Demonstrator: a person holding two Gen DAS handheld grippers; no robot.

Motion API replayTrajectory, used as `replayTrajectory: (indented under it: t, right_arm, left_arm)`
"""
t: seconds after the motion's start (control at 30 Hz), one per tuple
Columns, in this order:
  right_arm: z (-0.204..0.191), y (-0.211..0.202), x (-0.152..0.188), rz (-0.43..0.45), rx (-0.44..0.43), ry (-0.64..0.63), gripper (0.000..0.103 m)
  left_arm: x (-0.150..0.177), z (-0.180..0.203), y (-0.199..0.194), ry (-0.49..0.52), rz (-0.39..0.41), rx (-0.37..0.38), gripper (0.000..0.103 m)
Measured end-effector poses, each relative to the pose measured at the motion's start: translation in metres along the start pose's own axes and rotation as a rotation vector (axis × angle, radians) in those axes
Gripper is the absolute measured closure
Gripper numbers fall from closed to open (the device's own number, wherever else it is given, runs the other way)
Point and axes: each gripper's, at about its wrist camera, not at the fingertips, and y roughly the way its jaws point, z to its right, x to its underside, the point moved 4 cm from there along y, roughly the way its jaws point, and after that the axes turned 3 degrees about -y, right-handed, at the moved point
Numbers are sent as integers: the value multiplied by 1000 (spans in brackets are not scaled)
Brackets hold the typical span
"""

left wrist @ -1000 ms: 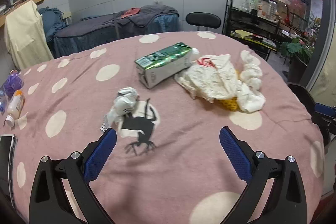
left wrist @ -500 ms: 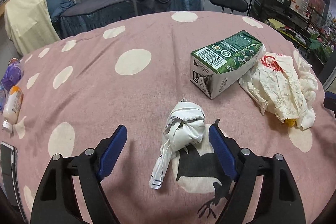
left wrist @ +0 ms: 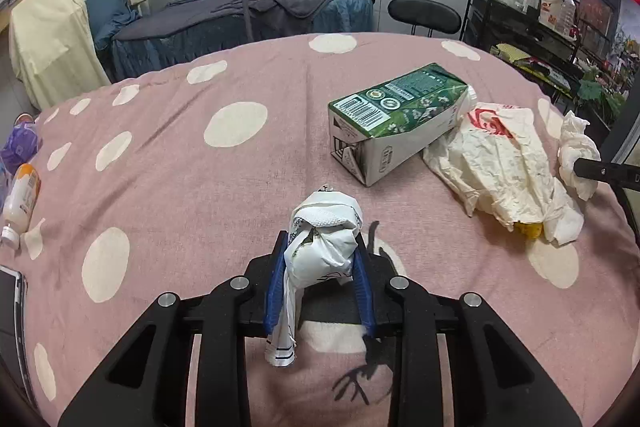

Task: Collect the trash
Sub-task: 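Grasp a crumpled white tissue with the left tool while the right tool grasps another, then carry both tissues over the bin and open both tools to drop them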

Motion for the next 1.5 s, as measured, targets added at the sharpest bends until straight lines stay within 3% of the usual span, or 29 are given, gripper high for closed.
replayTrajectory:
  t: [0.17, 0.4, 0.63, 0.87, 1.23, 1.33, 1.4, 1.43, 1.5]
  right_arm:
    - [4, -30, 17, 56, -4, -1, 80]
    - [8, -74, 49, 135, 2, -11, 80]
    - [30, -124, 77, 225, 69, 3, 80]
    - [77, -170, 106, 291, 184, 58, 80]
    - [170, -181, 164, 230, 354, 218, 80]
    - [188, -175, 177, 207, 368, 262, 73]
    - [196, -170, 186, 194, 374, 278, 57]
    - [197, -169, 188, 198, 383, 285, 42]
    - [199, -168, 193, 203, 402, 288, 39]
  left_arm:
    - [7, 16, -28, -35, 57, 68, 74]
    - [19, 61, -66, 1, 135, 147, 74]
    - [32, 111, -88, 29, 167, 249, 73]
    - [40, 162, -96, 79, 178, 335, 73]
    - [51, 242, -100, 172, 134, 484, 73]
    - [54, 263, -100, 206, 117, 514, 73]
    - [58, 279, -99, 227, 105, 532, 73]
    - [59, 285, -98, 234, 96, 544, 73]
    - [61, 299, -94, 245, 71, 571, 73]
